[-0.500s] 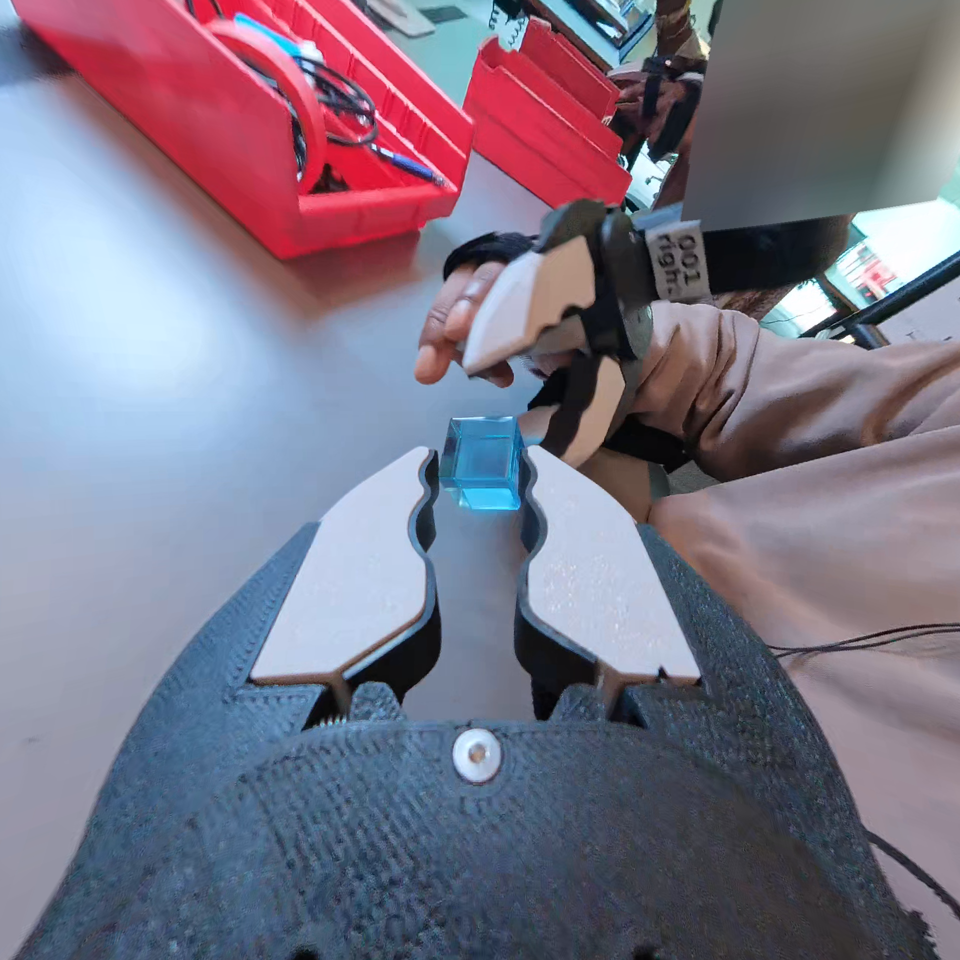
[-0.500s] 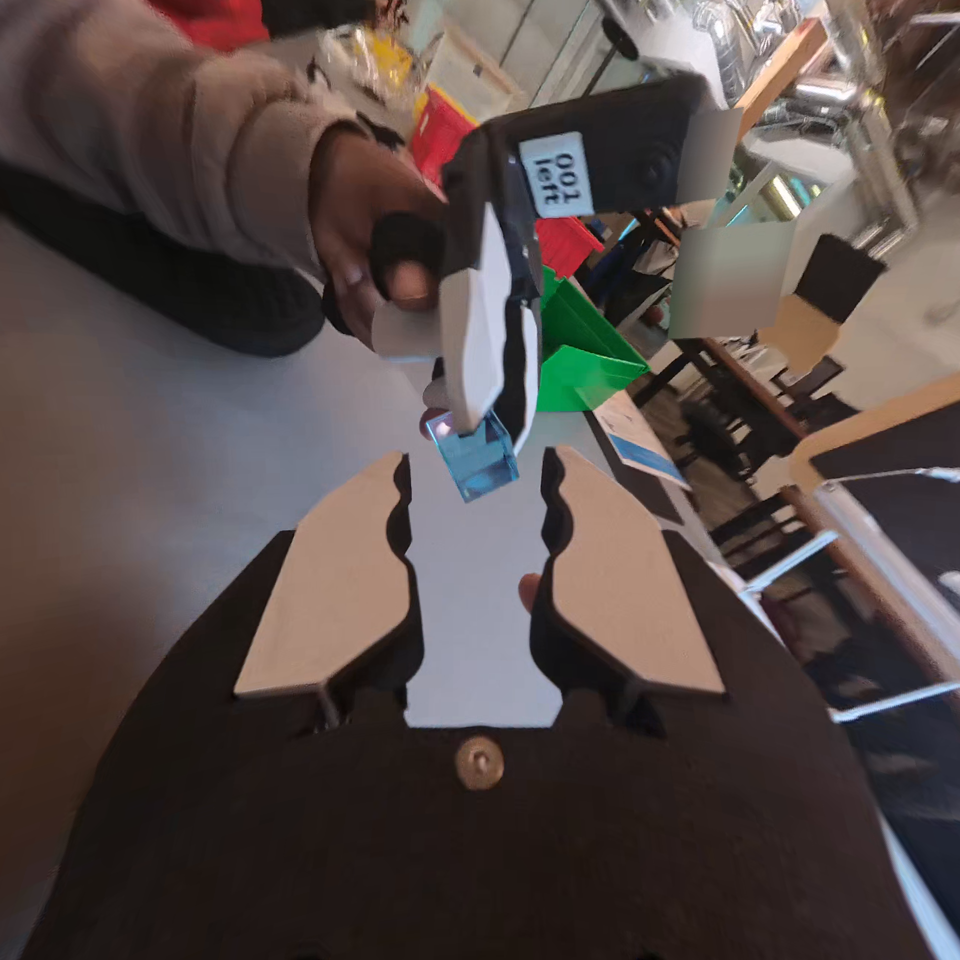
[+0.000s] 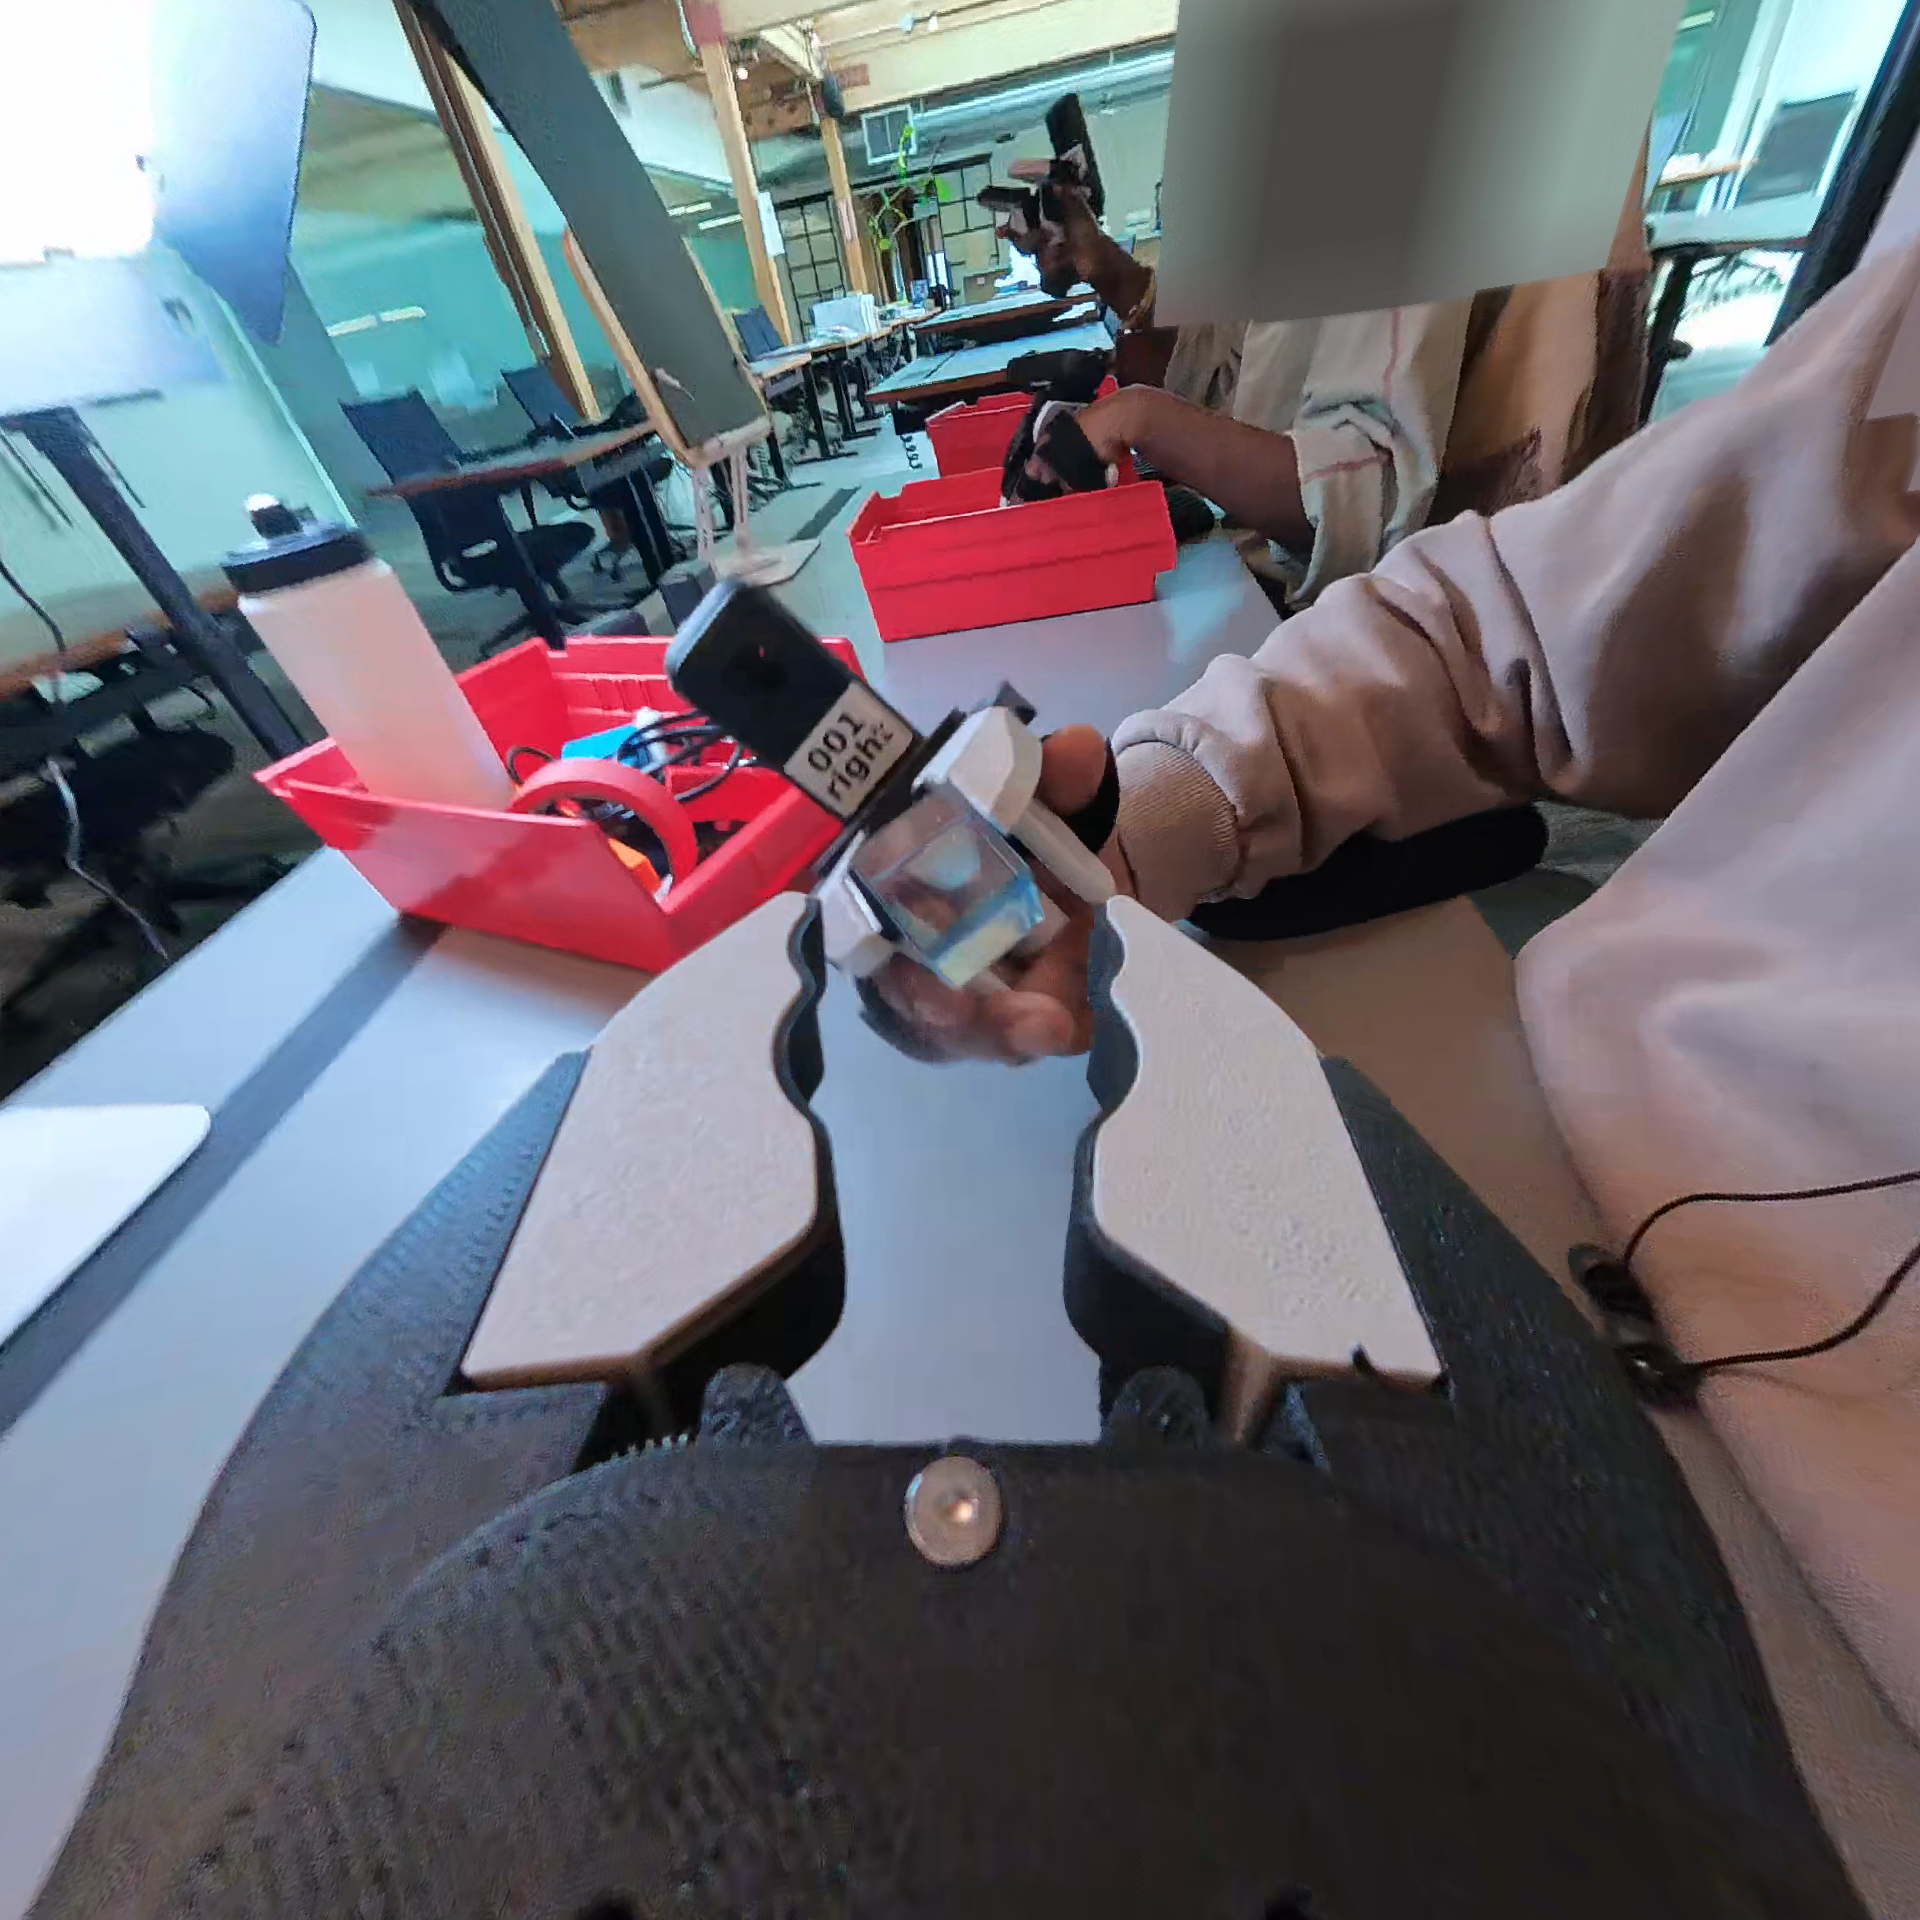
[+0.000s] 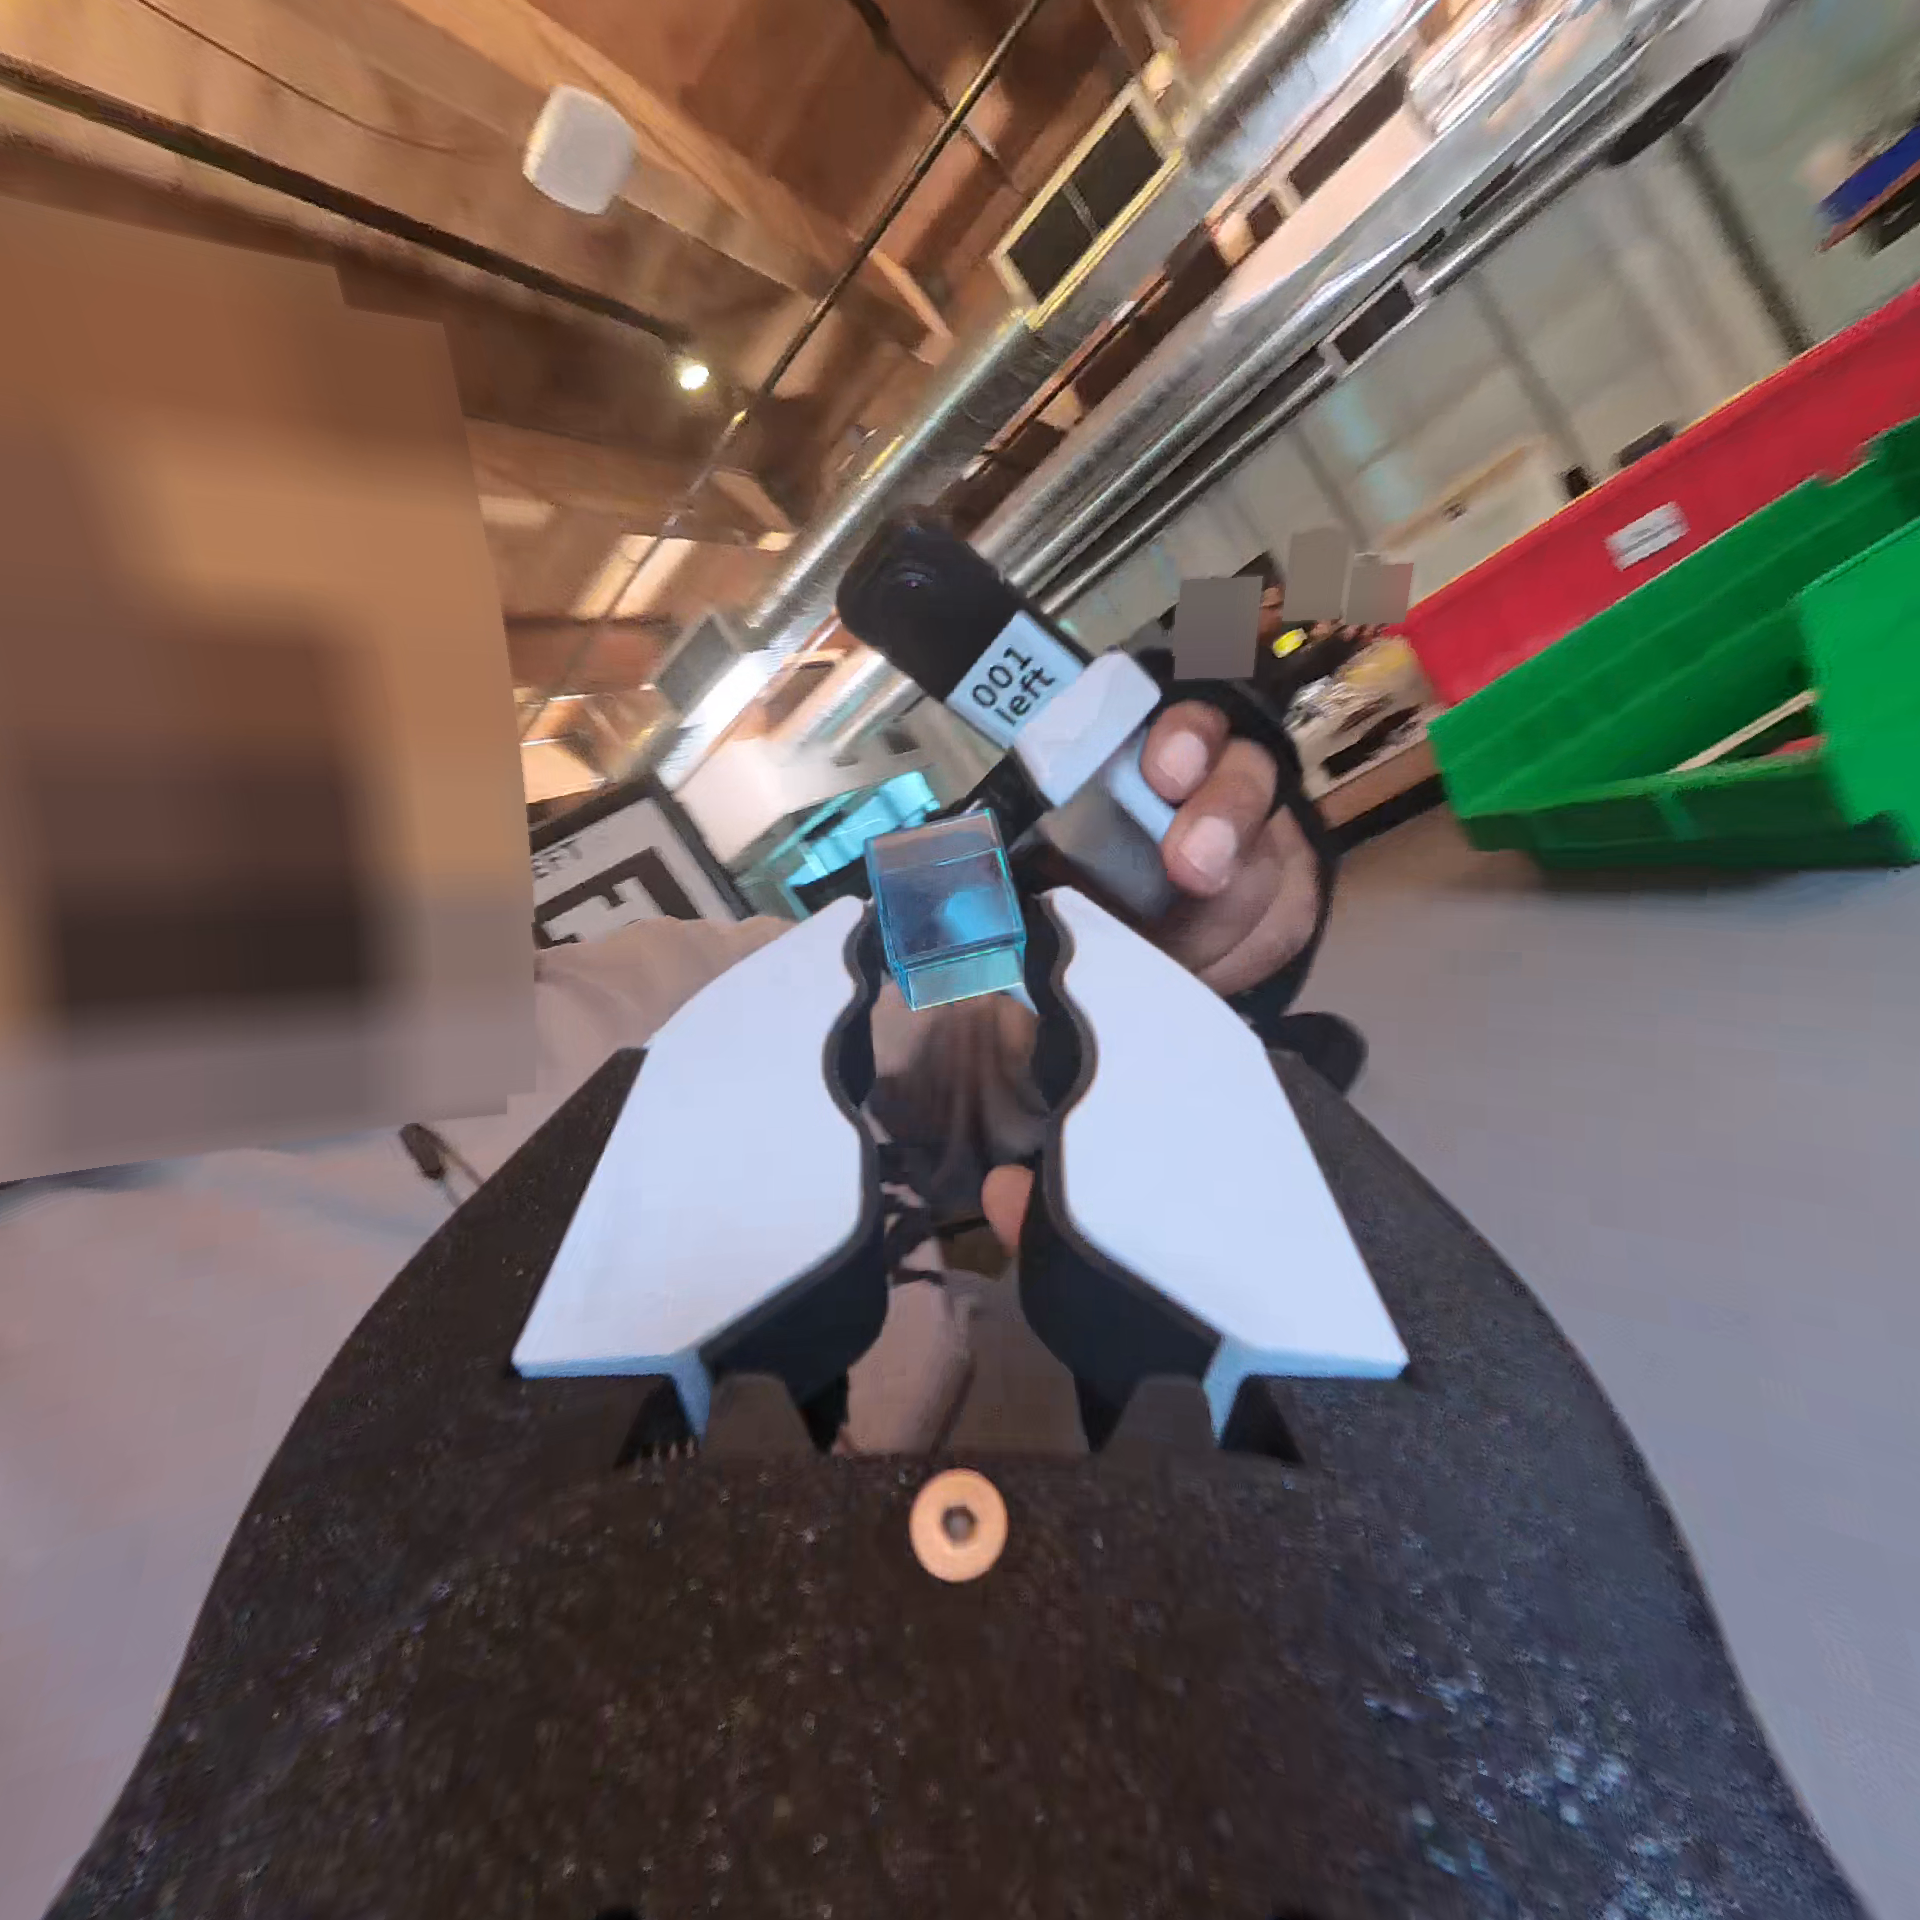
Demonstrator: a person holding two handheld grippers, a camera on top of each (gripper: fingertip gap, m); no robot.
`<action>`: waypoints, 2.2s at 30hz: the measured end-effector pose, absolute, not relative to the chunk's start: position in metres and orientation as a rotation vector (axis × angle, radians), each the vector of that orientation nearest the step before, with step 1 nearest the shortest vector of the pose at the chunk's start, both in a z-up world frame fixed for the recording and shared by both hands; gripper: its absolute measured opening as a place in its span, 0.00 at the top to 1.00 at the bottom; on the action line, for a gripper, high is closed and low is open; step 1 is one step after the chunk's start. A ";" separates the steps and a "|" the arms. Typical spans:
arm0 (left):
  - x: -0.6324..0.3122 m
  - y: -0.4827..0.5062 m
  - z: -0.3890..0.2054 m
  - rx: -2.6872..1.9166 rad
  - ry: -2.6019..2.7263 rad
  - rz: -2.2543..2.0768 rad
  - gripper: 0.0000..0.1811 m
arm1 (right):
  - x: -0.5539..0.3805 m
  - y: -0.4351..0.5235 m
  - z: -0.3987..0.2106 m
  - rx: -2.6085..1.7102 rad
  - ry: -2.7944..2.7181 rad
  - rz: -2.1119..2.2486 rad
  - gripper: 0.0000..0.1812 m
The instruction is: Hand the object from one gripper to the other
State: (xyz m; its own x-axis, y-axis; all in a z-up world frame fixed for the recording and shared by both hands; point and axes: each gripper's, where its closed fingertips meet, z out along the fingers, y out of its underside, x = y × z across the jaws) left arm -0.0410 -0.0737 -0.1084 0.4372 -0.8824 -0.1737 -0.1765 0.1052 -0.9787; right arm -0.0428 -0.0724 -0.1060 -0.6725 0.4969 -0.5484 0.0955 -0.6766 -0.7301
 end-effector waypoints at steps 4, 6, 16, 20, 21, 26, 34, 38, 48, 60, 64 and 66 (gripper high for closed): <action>-0.031 -0.089 -0.106 -1.325 1.099 -0.702 0.81 | -0.044 -0.091 -0.105 -1.106 -1.144 2.584 0.85; -0.035 -0.084 -0.109 -1.388 1.088 -0.697 0.81 | -0.048 -0.085 -0.108 -1.156 -1.176 2.475 0.85; -0.058 -0.045 -0.130 -1.787 0.657 -1.016 0.81 | -0.067 -0.054 -0.136 -0.857 -1.422 0.917 0.74; -0.056 -0.047 -0.133 -1.815 0.631 -1.044 0.81 | -0.069 -0.051 -0.135 -0.954 -1.381 1.050 0.83; -0.055 -0.047 -0.131 -1.802 0.641 -1.037 0.81 | -0.068 -0.051 -0.133 -0.999 -1.363 1.162 0.84; -0.051 -0.056 -0.118 -1.626 0.785 -0.955 0.81 | -0.059 -0.057 -0.128 -1.206 -1.298 1.709 0.85; -0.046 -0.067 -0.133 -1.376 1.202 -0.368 0.72 | -0.056 -0.070 -0.135 -1.573 -1.304 2.162 0.85; -0.045 -0.061 -0.139 -1.412 1.193 -0.293 0.80 | -0.058 -0.069 -0.143 -1.674 -1.280 2.194 0.85; -0.056 -0.057 -0.124 -1.546 0.932 -0.819 0.81 | -0.054 -0.048 -0.132 -1.179 -1.466 1.449 0.75; -0.054 -0.057 -0.104 -1.558 0.572 -1.435 0.81 | -0.058 -0.058 -0.107 -0.738 -1.392 0.745 0.73; -0.053 -0.056 -0.103 -1.547 0.517 -1.485 0.81 | -0.063 -0.061 -0.108 -0.756 -1.380 0.761 0.73; -0.053 -0.053 -0.104 -1.555 0.487 -1.480 0.81 | -0.064 -0.062 -0.108 -0.782 -1.372 0.784 0.73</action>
